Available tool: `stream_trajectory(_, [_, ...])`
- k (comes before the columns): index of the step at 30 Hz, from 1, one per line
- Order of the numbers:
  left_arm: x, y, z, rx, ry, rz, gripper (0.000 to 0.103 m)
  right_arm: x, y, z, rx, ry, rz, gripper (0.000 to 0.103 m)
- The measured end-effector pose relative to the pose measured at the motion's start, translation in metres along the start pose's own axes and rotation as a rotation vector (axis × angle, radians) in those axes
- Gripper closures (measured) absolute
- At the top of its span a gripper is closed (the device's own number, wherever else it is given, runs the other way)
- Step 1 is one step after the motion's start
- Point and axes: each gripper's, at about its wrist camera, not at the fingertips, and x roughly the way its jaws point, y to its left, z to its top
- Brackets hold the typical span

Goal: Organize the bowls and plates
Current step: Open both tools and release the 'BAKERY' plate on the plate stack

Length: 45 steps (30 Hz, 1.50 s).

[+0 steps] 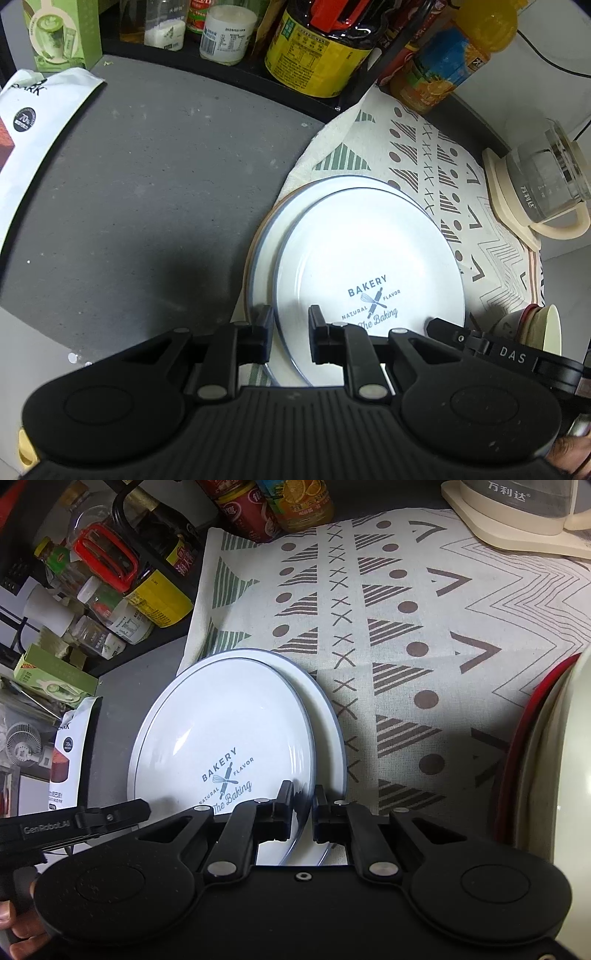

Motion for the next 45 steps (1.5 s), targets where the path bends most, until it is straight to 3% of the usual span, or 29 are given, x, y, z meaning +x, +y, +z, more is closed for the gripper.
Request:
stream_trajectory(28, [-0.009,0.011,-0.004,-0.028,-0.014,-0.012,0.087,0.003,0.004,-0.004,0.01,0.023,-0.009,0.091])
stream_trajectory(41, [-0.006,0.002,-0.002,-0.001,-0.02,-0.058,0.087,-0.022,0.001,-0.009,0.049,0.0,-0.01,0.089])
stream_trajectory(45, [-0.008,-0.001,-0.003,0.008,-0.017,-0.036,0.087,-0.035,0.001,-0.014,0.061,-0.035,0.014,0.079])
